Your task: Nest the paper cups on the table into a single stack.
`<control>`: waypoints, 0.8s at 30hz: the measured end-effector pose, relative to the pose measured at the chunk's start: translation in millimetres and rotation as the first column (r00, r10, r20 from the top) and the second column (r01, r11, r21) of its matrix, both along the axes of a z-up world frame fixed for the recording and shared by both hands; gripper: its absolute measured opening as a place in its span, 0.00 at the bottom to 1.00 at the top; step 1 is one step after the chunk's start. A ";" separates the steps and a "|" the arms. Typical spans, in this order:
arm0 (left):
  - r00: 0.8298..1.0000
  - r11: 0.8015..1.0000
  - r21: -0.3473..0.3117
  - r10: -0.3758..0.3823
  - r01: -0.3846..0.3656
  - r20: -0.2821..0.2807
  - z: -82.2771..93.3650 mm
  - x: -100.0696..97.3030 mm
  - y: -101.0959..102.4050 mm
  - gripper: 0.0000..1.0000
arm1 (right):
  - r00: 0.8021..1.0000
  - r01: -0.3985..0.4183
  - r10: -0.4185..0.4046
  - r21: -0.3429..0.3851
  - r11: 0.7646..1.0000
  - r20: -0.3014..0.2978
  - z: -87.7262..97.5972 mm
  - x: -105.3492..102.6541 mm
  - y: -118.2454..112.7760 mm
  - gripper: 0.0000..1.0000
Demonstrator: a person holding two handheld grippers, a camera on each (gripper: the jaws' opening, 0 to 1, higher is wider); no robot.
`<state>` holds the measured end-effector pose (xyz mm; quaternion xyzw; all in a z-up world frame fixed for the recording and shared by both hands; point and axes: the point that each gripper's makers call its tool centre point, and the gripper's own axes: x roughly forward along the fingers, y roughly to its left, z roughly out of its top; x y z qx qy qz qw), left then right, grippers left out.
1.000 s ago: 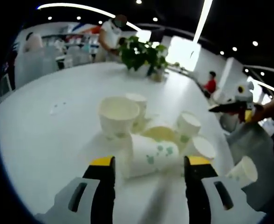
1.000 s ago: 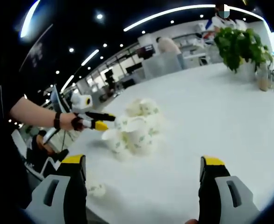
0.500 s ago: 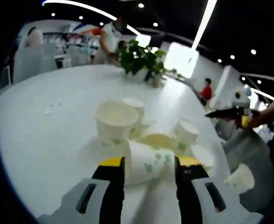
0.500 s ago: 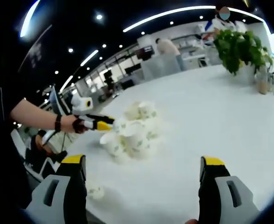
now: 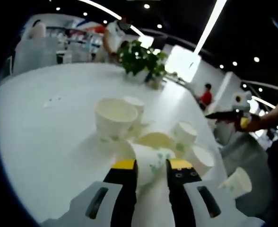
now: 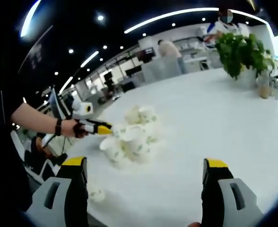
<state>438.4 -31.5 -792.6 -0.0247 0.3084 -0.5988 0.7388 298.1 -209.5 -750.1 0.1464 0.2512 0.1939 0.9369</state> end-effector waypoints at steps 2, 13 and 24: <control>1.000 1.000 -0.003 -0.003 0.003 0.002 0.9 -1.0 0.8 0.17 | 1.000 -0.001 0.001 0.000 1.000 0.001 0.3 0.4 0.2 1.00; 0.999 0.999 -0.053 -0.005 0.003 -0.041 8.4 -14.5 7.6 0.00 | 1.000 -0.011 0.011 -0.004 1.000 0.007 4.1 1.1 4.1 1.00; 1.000 1.000 -0.027 0.008 -0.009 -0.013 20.6 -22.1 18.2 0.00 | 0.999 -0.051 0.051 -0.003 0.999 0.018 5.4 7.2 14.1 1.00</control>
